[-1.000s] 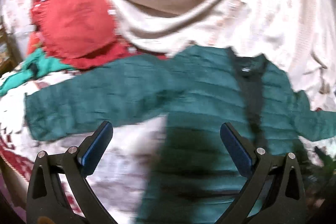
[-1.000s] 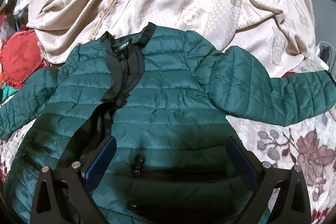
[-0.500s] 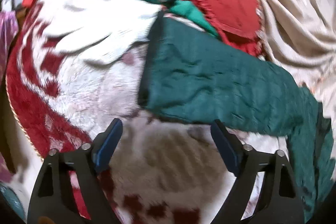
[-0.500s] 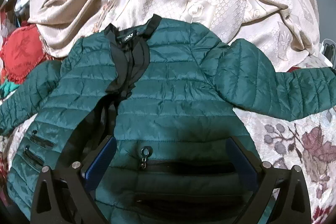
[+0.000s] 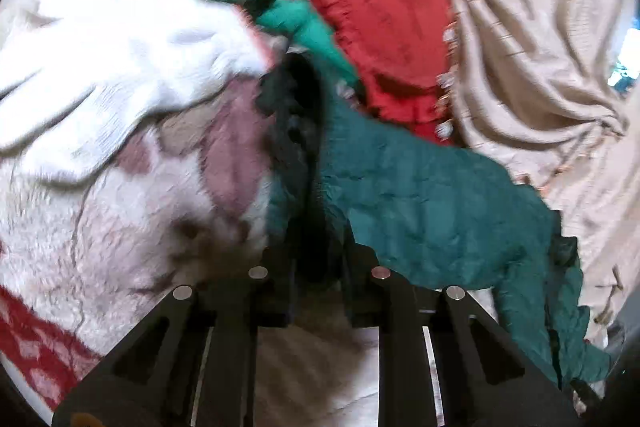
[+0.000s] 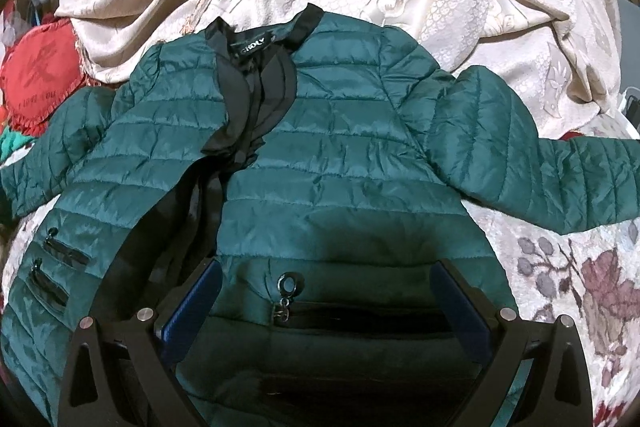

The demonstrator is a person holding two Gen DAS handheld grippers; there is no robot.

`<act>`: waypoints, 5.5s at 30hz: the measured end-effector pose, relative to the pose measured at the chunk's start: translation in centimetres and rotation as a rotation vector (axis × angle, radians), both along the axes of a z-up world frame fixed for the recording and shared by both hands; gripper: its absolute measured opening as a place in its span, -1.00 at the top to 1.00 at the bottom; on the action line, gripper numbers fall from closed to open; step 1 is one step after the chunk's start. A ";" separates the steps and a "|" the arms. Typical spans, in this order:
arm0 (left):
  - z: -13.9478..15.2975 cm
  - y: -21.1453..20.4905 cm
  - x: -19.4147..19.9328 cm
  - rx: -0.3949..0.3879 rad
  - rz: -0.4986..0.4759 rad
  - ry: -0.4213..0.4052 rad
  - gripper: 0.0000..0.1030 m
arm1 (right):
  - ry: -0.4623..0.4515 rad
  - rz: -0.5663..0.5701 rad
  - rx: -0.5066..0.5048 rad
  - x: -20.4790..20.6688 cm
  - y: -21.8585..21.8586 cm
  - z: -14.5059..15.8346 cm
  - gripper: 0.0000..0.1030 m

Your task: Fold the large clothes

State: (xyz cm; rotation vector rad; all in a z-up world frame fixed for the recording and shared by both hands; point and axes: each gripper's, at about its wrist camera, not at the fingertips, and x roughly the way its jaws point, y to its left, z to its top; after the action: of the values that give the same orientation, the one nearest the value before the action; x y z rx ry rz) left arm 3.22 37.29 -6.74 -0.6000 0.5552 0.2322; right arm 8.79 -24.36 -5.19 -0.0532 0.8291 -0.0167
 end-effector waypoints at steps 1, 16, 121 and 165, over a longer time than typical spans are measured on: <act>0.4 -0.2 0.0 0.010 -0.013 -0.019 0.69 | -0.001 0.000 0.000 0.0 0.0 0.0 -0.99; -0.5 2.1 1.0 0.009 0.055 0.109 0.45 | -0.009 -0.027 -0.014 -0.4 -0.5 0.8 -0.99; 1.1 -29.2 17.8 0.032 -0.015 0.189 0.00 | 0.128 -0.016 0.434 15.7 -9.3 -2.4 -0.49; 1.3 -31.2 20.9 0.155 -0.073 0.210 -0.17 | -0.045 -0.023 0.157 23.0 -7.4 0.6 0.17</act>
State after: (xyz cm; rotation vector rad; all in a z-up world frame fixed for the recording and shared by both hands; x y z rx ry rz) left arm 24.16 6.07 -5.42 -0.4064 0.7530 0.2686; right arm 31.75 -31.80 -4.63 0.1046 0.7833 0.0259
